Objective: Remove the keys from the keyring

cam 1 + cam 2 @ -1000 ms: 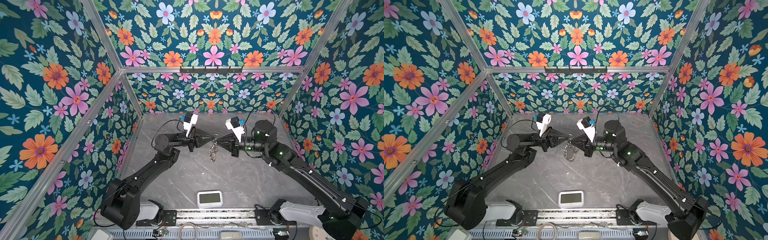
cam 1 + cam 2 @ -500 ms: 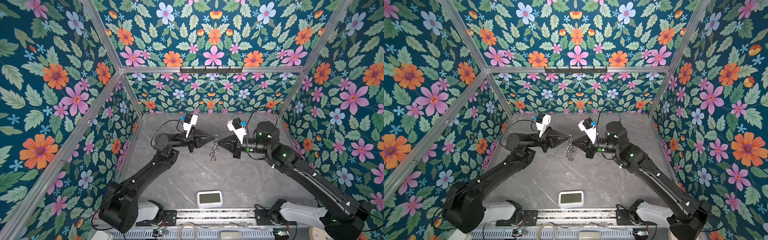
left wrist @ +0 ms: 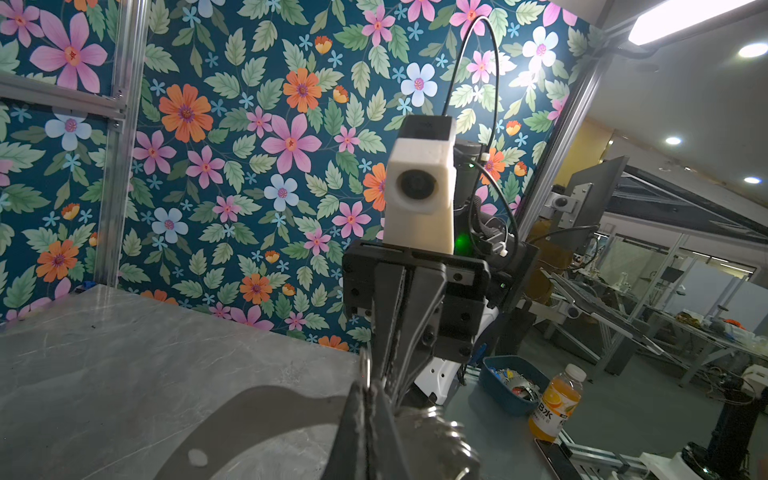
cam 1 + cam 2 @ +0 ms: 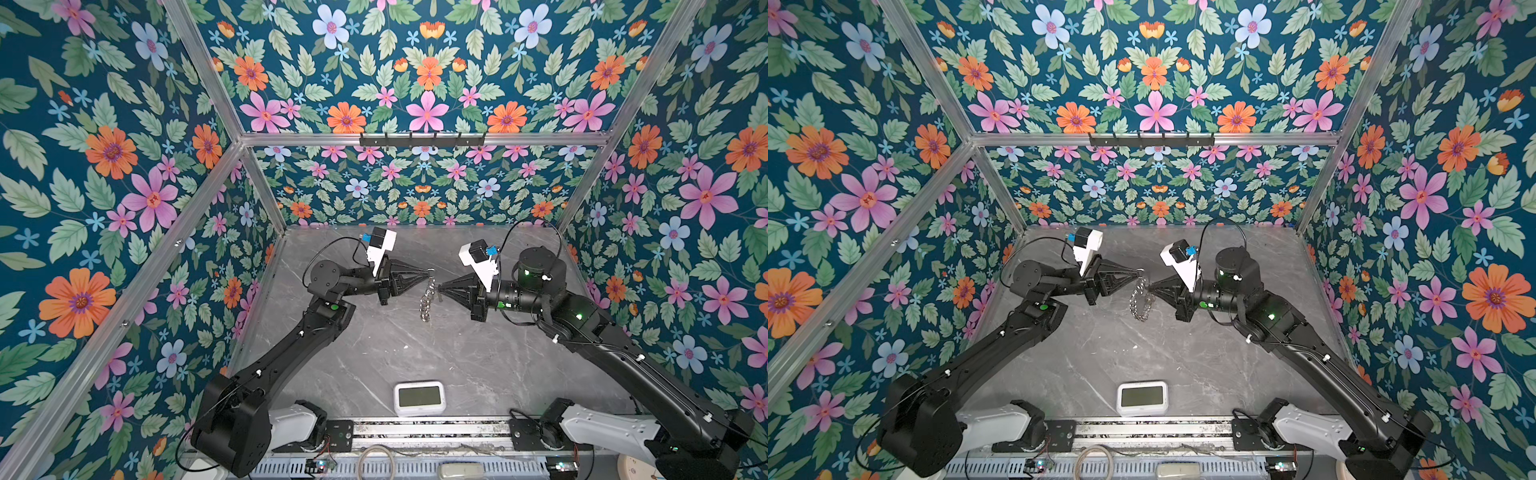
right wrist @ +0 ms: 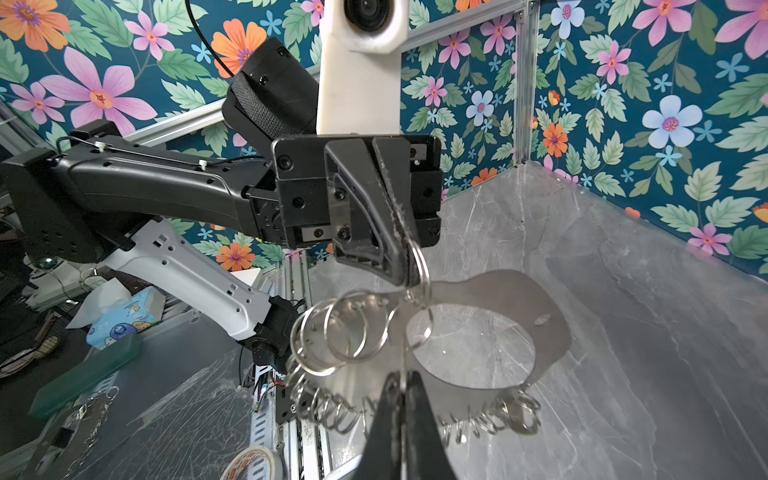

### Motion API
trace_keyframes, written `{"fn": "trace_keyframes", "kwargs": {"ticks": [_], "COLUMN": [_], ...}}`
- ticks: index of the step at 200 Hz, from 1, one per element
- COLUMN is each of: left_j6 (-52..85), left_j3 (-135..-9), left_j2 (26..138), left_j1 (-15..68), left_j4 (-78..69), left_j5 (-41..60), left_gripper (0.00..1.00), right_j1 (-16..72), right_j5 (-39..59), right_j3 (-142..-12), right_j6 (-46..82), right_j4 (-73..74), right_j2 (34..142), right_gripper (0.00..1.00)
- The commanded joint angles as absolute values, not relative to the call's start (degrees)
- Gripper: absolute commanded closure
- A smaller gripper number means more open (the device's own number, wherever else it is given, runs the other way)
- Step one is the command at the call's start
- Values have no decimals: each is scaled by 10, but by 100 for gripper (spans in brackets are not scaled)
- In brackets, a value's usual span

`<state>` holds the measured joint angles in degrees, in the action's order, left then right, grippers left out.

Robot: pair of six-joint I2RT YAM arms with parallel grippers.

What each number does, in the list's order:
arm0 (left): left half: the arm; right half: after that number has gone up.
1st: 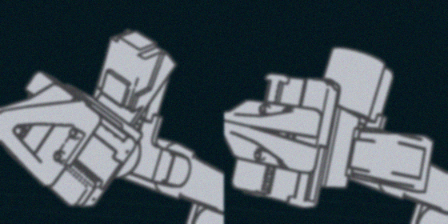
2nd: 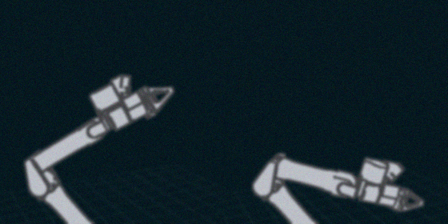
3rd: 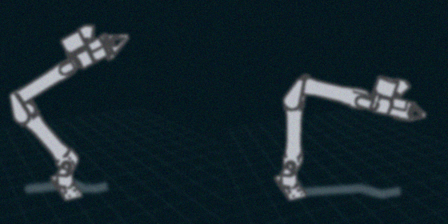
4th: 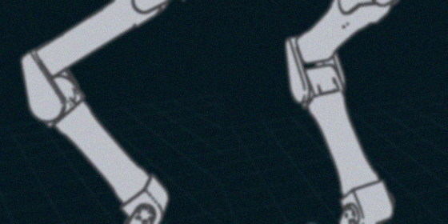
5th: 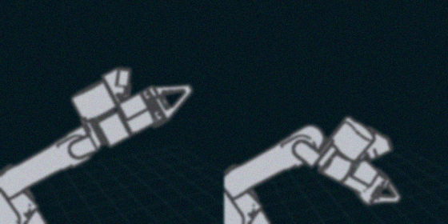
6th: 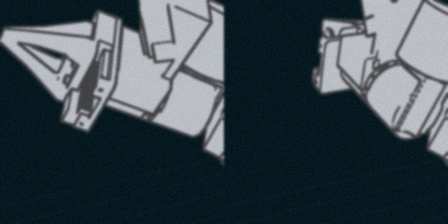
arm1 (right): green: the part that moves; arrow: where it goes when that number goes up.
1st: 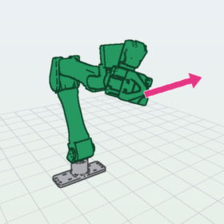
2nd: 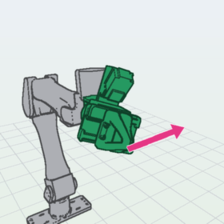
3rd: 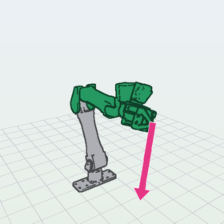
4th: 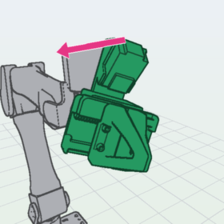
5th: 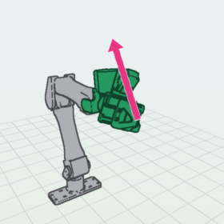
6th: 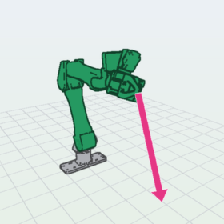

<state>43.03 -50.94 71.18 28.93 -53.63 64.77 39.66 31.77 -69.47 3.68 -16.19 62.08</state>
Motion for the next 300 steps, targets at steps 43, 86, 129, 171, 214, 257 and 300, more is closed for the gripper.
{"fn": "trace_keyframes", "kwargs": {"ticks": [43,86,129,171,214,257,300], "left_j6": [313,290,237,181,146,128,121], "left_j3": [-516,-505,-525,-546,-552,-557,-559], "left_j2": [671,652,640,627,608,604,600], "left_j1": [289,290,298,308,317,323,323], "left_j4": [-418,-404,-320,-226,-179,-153,-139], "left_j5": [566,520,493,458,415,408,405], "left_gripper": [100,100,100,100,100,100,100], "right_j1": [407,416,417,418,417,417,417], "right_j5": [315,312,314,313,313,298,286], "right_j3": [-699,-701,-702,-706,-707,-712,-719], "right_j6": [32,37,52,57,74,75,70], "right_j4": [-162,-159,-146,-132,-122,-130,-136], "right_j2": [615,617,617,613,610,610,611], "right_gripper": [100,100,100,100,100,100,100]}}
